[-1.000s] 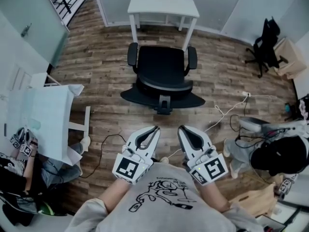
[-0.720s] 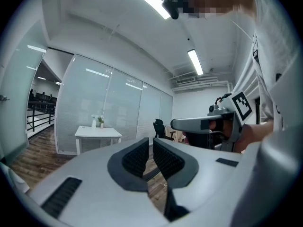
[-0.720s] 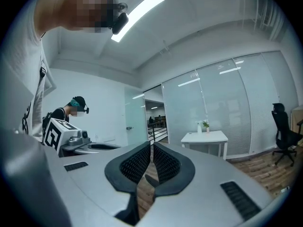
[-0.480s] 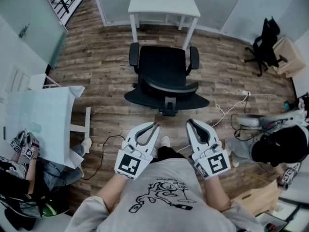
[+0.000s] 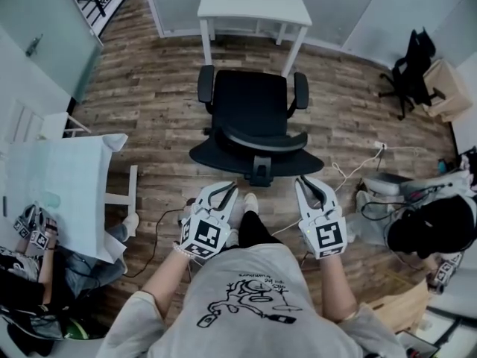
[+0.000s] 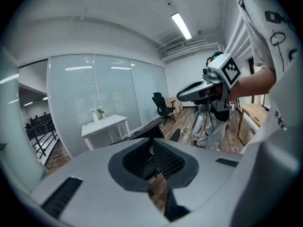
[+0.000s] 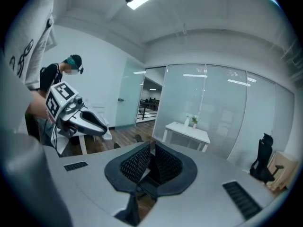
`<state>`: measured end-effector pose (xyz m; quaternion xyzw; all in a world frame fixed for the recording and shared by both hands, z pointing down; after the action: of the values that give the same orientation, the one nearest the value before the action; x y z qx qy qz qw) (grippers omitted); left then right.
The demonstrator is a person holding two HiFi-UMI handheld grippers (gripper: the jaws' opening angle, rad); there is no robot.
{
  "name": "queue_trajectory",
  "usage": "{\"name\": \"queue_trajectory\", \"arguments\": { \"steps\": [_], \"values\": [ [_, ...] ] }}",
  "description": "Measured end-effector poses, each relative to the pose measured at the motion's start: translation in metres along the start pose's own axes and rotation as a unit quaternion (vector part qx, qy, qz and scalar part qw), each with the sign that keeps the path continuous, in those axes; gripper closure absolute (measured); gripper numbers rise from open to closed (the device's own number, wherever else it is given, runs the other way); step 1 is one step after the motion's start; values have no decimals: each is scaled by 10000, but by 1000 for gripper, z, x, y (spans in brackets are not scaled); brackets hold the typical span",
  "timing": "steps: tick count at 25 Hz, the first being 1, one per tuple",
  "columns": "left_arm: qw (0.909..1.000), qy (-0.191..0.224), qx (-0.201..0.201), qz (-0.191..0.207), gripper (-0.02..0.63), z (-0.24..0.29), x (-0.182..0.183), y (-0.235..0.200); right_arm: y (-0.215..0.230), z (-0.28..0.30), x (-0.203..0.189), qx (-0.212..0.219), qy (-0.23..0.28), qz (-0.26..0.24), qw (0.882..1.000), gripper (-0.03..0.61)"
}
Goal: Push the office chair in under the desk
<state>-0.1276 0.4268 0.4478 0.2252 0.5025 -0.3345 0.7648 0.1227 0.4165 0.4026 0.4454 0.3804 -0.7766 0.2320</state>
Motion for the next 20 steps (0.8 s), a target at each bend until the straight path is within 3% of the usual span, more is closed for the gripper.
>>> {"name": "queue_trajectory", "arguments": {
  "steps": [3,7,11,16,20],
  "values": [
    [9981,-459,15,414,586,25,-14,-7,-3,13,-17,180,-512,-780,9955,535],
    [9855,-1202,-64,1198,503,55,-34,-15,-14,33,-44,613,-993,-1763,9774,532],
    [9625,-1782,-95,2041,463,83,-54,-22,-18,55,-75,1040,-1185,-1966,9677,478],
    [9329,-2201,-120,2848,417,110,-82,-29,-16,78,-113,1370,-1622,-2130,9537,422],
    [9093,-2595,-234,3245,391,127,-101,-35,-13,95,-143,1574,-2046,-2377,9364,402]
  ]
}}
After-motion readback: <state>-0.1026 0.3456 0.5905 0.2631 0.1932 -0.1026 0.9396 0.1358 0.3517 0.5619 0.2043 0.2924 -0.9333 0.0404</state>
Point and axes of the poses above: the fingertips, and each gripper's own axes: z forward along the fingers, y to its right, x out of its top, the point moved 9 cm from there along -z, backward along the fingers, and after that the axes turned 10 degrees about -z, right-handed, at the moved point
